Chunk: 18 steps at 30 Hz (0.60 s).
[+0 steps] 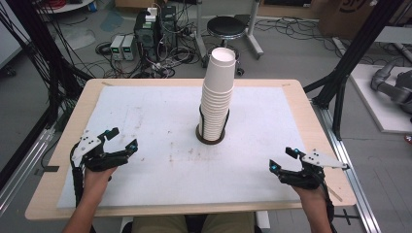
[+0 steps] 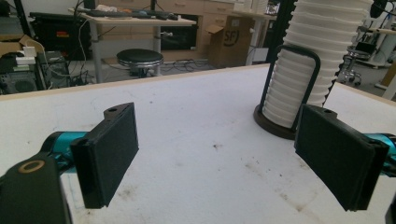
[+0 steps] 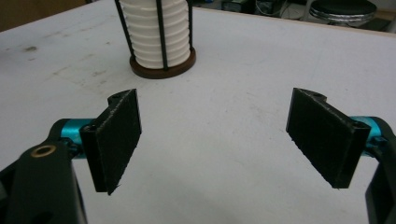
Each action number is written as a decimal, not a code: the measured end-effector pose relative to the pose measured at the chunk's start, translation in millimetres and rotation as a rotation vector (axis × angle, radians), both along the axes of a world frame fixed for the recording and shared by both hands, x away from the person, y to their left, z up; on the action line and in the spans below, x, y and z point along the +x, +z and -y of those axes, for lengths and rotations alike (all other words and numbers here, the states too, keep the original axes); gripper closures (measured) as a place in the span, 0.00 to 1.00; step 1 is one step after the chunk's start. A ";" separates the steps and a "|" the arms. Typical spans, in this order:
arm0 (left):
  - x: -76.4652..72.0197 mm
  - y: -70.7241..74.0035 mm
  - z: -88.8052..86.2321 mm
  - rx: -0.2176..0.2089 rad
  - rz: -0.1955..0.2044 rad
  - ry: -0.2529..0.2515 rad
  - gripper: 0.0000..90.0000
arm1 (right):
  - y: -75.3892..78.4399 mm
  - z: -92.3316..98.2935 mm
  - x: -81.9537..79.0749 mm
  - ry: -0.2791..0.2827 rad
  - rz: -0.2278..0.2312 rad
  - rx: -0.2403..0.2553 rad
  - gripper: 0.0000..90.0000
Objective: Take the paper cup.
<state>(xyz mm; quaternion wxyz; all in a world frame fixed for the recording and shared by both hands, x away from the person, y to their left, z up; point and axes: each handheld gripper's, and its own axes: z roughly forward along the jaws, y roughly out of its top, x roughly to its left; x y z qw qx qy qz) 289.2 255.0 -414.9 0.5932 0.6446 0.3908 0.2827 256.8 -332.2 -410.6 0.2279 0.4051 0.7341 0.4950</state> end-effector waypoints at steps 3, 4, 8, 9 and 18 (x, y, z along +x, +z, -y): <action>1.0 -1.5 -1.7 -0.017 -0.008 0.006 0.15 | 0.3 -3.1 1.7 0.012 -0.002 -0.001 0.21; 0.9 -1.8 -2.5 -0.009 -0.013 0.004 0.15 | 0.3 -4.3 2.6 0.017 -0.003 0.000 0.21; 0.4 -2.6 -3.0 -0.011 -0.018 0.007 0.15 | 5.6 -9.5 7.2 0.021 -0.002 0.004 0.21; 0.3 -2.7 -2.9 -0.013 -0.019 0.007 0.15 | 8.3 -10.4 8.8 0.031 0.004 0.008 0.21; -1.1 -2.7 -3.6 -0.011 -0.018 -0.007 0.15 | 29.1 -21.1 16.6 0.091 -0.002 0.026 0.21</action>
